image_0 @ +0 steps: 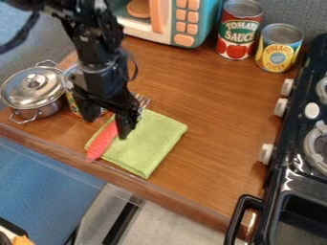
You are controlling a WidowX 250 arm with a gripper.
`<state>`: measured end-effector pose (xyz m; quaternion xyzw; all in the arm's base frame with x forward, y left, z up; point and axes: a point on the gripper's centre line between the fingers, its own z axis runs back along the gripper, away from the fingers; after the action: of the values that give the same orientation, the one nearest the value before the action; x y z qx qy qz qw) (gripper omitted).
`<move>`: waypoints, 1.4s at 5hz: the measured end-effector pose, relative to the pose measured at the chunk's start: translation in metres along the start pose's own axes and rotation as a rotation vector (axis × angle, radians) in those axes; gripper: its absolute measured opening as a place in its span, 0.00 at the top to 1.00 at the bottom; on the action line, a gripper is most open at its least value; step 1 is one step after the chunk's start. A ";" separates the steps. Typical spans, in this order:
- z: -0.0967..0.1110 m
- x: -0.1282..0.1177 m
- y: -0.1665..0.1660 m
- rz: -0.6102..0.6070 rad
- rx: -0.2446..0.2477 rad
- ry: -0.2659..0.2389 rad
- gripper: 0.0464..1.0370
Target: Put the red fork in the middle of the table
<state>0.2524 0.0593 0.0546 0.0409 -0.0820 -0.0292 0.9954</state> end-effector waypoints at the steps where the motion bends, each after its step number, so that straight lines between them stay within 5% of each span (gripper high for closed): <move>1: -0.007 -0.002 0.003 0.002 0.005 0.006 0.04; 3: -0.019 -0.007 0.004 0.010 0.006 0.026 0.08; 4: -0.022 -0.008 0.004 0.015 0.008 0.035 0.24; 5: -0.023 -0.008 0.004 0.013 0.008 0.040 0.53; 6: -0.022 -0.008 0.003 0.018 0.003 0.047 0.64; 7: -0.019 -0.011 0.001 0.017 -0.015 0.073 0.64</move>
<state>0.2450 0.0621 0.0343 0.0339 -0.0459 -0.0196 0.9982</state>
